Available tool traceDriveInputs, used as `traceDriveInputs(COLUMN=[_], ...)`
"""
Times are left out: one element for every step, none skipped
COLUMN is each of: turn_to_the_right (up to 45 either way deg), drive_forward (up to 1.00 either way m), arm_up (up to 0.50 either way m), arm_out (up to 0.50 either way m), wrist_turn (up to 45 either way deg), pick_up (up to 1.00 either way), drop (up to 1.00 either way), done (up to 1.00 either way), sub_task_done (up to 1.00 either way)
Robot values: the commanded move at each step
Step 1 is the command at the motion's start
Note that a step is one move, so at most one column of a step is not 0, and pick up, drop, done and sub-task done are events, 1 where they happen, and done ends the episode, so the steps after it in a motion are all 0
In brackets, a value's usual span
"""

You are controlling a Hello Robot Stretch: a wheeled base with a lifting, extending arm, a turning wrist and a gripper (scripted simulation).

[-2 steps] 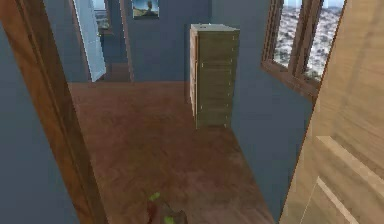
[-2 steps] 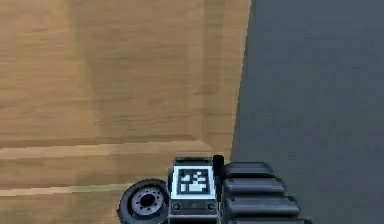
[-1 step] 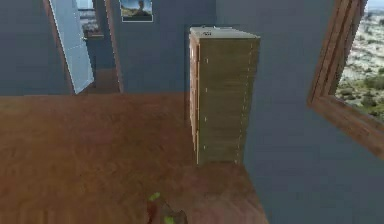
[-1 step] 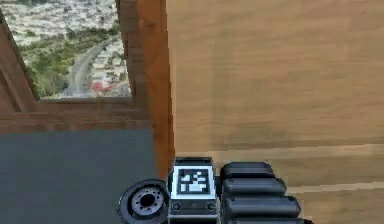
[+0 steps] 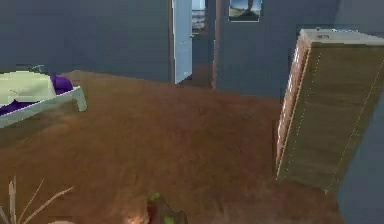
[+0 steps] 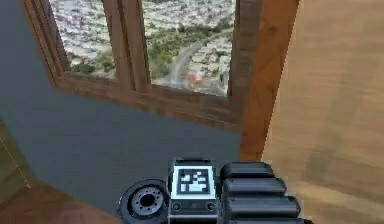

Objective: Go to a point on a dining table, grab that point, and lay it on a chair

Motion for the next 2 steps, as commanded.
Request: traceDriveInputs(turn_to_the_right=[0.0,0.0], drive_forward=[1.00,1.00], arm_up=[0.00,0.00], arm_out=[0.00,0.00], wrist_turn=[0.0,0.0], pick_up=[0.00,0.00], drop=[0.00,0.00], done=[0.00,0.00], sub_task_done=[0.00,0.00])
